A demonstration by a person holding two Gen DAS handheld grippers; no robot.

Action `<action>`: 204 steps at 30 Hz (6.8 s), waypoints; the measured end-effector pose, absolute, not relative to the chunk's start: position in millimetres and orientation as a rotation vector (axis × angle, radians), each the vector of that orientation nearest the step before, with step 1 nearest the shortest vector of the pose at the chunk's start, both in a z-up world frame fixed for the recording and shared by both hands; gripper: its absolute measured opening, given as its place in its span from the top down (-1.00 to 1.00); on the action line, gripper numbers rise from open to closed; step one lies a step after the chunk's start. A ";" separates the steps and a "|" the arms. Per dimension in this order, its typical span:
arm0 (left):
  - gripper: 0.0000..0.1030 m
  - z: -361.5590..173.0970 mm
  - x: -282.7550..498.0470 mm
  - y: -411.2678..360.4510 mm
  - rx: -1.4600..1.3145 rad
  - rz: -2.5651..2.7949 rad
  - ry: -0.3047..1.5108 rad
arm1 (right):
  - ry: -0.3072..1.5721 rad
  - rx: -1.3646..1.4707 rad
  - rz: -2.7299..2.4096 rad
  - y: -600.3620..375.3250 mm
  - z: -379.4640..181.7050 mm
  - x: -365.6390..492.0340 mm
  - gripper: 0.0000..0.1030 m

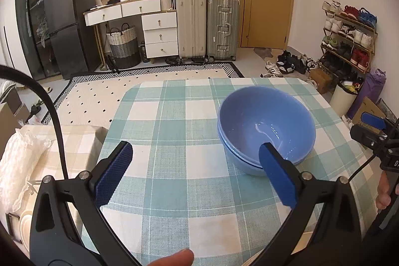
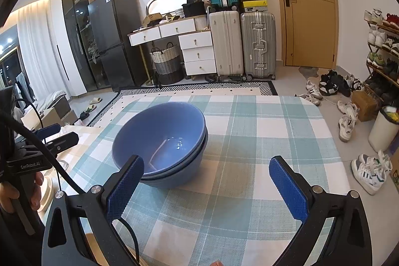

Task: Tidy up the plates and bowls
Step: 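Move both grippers back toward the rim of the three-bowl stack, then close the left gripper on the bowl stack rim while the right gripper closes too, then lift the blue bowl stack with both grippers and carry it over the cream plates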

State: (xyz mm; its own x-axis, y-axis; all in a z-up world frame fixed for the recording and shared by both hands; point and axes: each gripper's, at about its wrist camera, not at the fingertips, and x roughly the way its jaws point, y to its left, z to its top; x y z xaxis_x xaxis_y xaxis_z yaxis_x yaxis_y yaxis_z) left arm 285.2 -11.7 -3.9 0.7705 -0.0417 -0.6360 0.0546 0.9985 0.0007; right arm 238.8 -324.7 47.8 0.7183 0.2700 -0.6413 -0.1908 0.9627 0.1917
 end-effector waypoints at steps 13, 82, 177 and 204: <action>-0.95 -13.0 324.3 -36.4 0.039 -0.116 0.753 | 0.819 0.132 0.328 -315.7 51.0 272.9 -0.98; 0.66 -110.3 426.8 -50.7 -0.039 -0.170 1.033 | 1.189 0.146 0.363 -273.2 -45.6 374.2 0.33; 0.66 15.8 47.0 -63.9 -0.052 -0.127 0.843 | 1.055 0.046 0.377 -251.8 70.1 114.5 0.45; 0.67 -33.4 24.6 -58.0 -0.057 -0.089 0.924 | 1.112 0.030 0.387 -245.5 27.1 75.6 0.45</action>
State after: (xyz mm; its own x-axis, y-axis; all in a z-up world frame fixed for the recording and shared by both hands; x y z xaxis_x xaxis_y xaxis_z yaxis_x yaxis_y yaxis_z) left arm 24.6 -58.0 -33.4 0.5992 -0.1010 -0.7942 0.0521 0.9948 -0.0872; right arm 75.6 -245.5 27.1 0.3834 0.3181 -0.8671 -0.2883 0.9331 0.2149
